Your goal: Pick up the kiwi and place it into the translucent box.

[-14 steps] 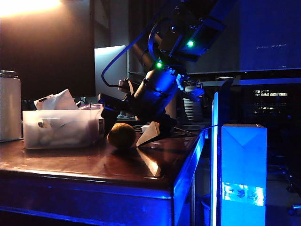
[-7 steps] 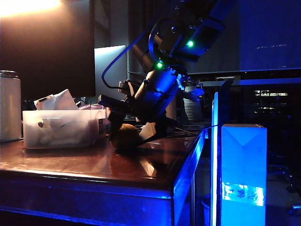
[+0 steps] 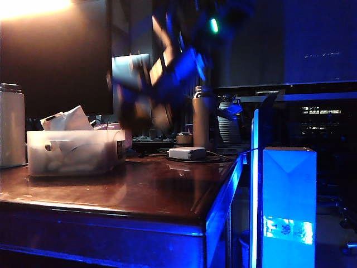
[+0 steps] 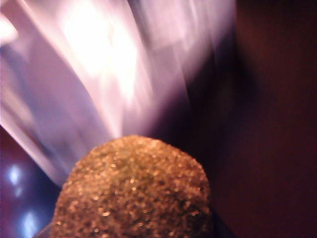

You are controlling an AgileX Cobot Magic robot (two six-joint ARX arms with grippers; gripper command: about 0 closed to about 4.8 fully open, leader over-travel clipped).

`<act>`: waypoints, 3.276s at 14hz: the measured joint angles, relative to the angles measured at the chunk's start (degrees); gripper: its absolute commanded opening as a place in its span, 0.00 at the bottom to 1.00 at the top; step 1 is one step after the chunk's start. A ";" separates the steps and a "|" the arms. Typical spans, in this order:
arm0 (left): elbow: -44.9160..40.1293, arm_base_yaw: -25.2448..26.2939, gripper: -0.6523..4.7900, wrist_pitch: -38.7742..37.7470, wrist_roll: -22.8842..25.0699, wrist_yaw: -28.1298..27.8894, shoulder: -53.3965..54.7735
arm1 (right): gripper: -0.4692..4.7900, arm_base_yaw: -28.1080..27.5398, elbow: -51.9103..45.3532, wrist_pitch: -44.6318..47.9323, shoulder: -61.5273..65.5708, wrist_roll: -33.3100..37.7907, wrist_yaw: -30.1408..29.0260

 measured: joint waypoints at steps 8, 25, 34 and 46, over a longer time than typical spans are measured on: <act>0.00 0.00 0.11 -0.09 0.00 0.00 0.02 | 0.68 -0.02 22.62 2.21 12.41 -5.31 0.55; 0.00 0.00 0.11 -0.44 0.02 0.92 0.00 | 0.08 -0.39 41.07 2.80 22.27 -9.42 0.72; -0.02 -16.72 0.11 -11.23 3.80 -10.86 -5.86 | 0.08 -2.60 41.59 -15.56 -12.00 -17.75 10.91; -1.73 -29.66 0.11 -29.70 -9.18 -38.69 -45.51 | 0.08 0.22 41.79 -54.84 -58.90 -19.61 11.45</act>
